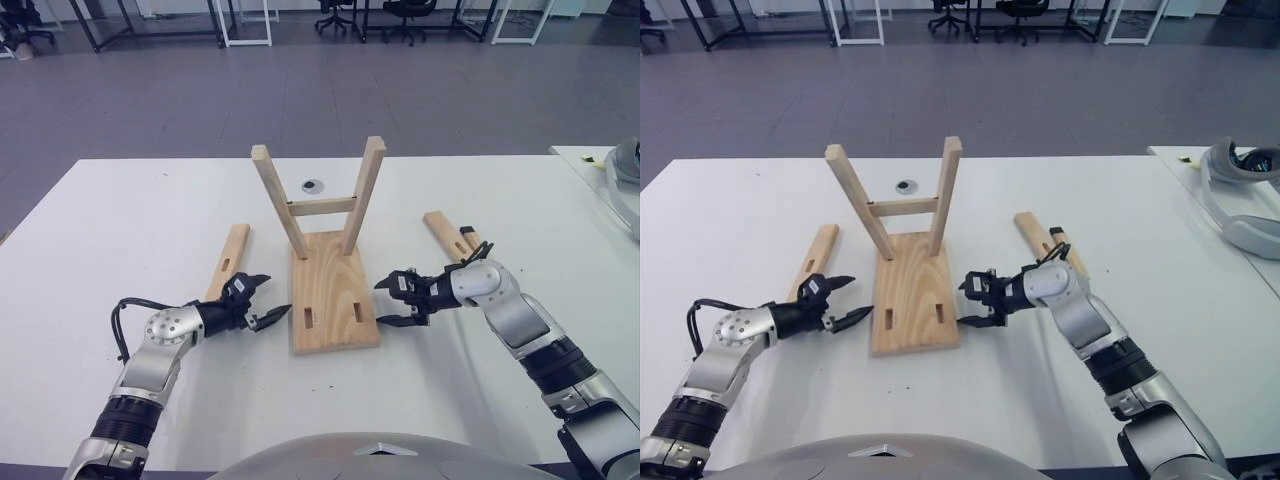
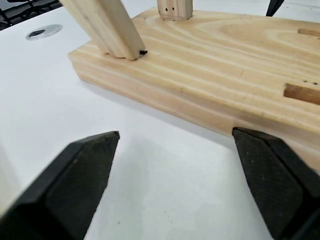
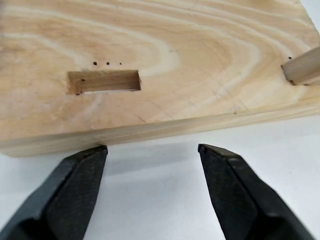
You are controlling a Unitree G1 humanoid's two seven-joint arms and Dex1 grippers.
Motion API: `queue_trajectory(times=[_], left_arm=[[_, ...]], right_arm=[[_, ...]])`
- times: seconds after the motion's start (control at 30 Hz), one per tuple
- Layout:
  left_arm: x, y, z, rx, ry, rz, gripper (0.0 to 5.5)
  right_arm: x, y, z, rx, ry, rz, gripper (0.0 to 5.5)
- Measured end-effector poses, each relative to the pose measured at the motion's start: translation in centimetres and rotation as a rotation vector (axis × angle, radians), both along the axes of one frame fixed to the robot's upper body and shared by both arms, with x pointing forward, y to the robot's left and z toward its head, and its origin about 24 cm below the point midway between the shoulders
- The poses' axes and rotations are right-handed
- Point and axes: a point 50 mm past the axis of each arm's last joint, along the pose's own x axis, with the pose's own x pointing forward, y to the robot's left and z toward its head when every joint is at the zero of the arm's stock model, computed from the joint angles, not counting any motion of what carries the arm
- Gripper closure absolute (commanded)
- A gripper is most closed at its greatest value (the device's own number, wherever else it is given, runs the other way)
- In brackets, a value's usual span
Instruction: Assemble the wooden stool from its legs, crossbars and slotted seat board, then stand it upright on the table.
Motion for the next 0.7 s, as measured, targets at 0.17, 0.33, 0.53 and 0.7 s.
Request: queue_trajectory(times=[0.17,0.33,0.53,0.7], left_arm=[[0.8,-0.1,-0.5,-0.02,-0.01,0.008,1.33],[2.1,0.1,-0.1,-0.033,-0.065,0.078,1.33],[3.2,3.6,6.1,-0.218,-0.338,0.386,1.33],[1.7,4.2,8.2,-0.268,-0.398,0.52,1.33]], right_arm=[[0.5,-0.1,0.0,-0.013,-0.062,-0.054,2.1],[1.1,0.3,0.4,0.029,-0.118,-0.122,2.1],[6.6,-3.5,5.5,0.228,-0.456,-0.667,2.1],[7.0,-9.5,4.1,0.173,-0.455,-1.07,2.1]])
